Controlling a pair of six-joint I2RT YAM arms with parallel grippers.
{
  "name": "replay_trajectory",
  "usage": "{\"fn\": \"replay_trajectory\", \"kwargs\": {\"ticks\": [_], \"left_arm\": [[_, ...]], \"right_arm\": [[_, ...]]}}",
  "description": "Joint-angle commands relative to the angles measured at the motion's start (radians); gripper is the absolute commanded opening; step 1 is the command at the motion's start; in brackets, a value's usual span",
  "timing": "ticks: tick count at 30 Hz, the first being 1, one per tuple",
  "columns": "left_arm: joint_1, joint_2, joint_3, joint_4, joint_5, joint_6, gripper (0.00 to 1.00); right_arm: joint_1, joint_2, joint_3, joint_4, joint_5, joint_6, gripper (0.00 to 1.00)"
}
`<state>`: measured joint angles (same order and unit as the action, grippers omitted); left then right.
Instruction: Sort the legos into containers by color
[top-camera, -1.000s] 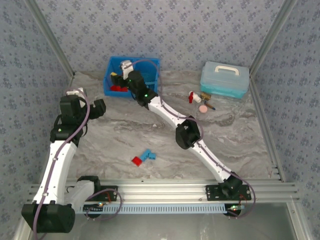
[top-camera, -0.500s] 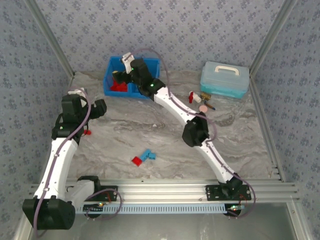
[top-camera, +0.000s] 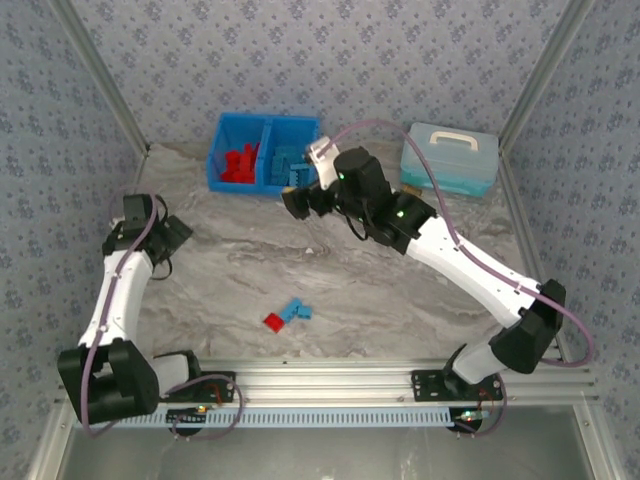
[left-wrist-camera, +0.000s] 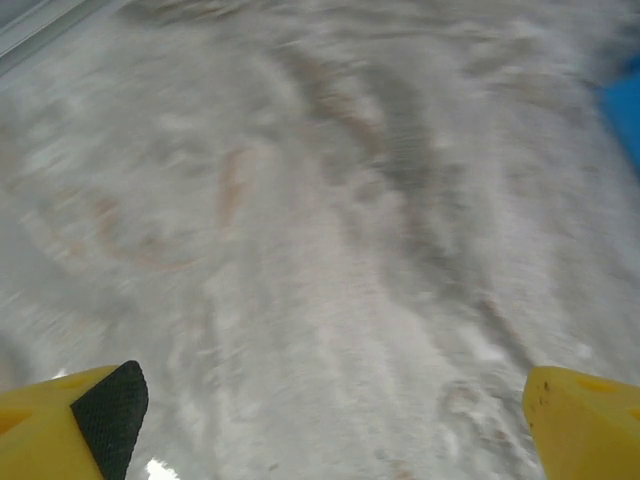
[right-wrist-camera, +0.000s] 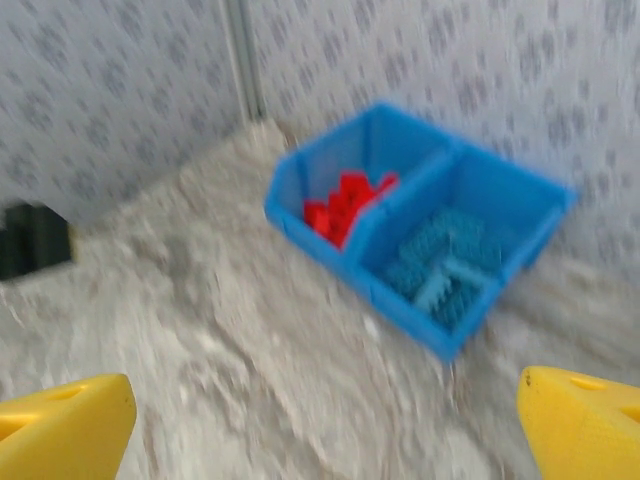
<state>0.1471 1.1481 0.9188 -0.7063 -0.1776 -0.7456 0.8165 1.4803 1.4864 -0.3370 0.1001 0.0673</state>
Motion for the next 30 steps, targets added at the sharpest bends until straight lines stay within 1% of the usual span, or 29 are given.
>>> {"fn": "replay_trajectory", "kwargs": {"ticks": [1,4,8,13,17,20,24,30], "left_arm": [[0.047,-0.073,-0.053,-0.119,-0.179,-0.230,0.99],[0.154,-0.068,-0.101,-0.137,-0.137,-0.252,0.99],[0.297,-0.006,-0.130,-0.160,-0.078,-0.262,0.98],[0.433,0.058,-0.137,-0.152,-0.071,-0.218,0.99],[0.527,0.121,-0.152,-0.085,-0.051,-0.177,0.99],[0.574,0.184,-0.170,-0.001,0.010,-0.131,0.99],[0.580,0.270,-0.147,0.071,0.054,-0.069,0.99],[0.607,0.313,-0.138,0.142,0.057,-0.041,0.99]], "right_arm": [[-0.003,-0.028,-0.047,-0.094,0.001,0.057,1.00],[0.005,-0.037,-0.049,-0.121,-0.016,0.067,1.00],[0.017,-0.033,-0.045,-0.116,-0.057,0.081,1.00],[0.035,-0.020,-0.016,-0.145,-0.081,0.077,1.00],[0.057,-0.015,0.000,-0.182,-0.085,0.077,1.00],[0.072,-0.016,0.012,-0.209,-0.084,0.070,1.00],[0.087,-0.017,0.025,-0.235,-0.067,0.059,1.00],[0.105,-0.023,0.038,-0.260,-0.067,0.067,1.00]]}}
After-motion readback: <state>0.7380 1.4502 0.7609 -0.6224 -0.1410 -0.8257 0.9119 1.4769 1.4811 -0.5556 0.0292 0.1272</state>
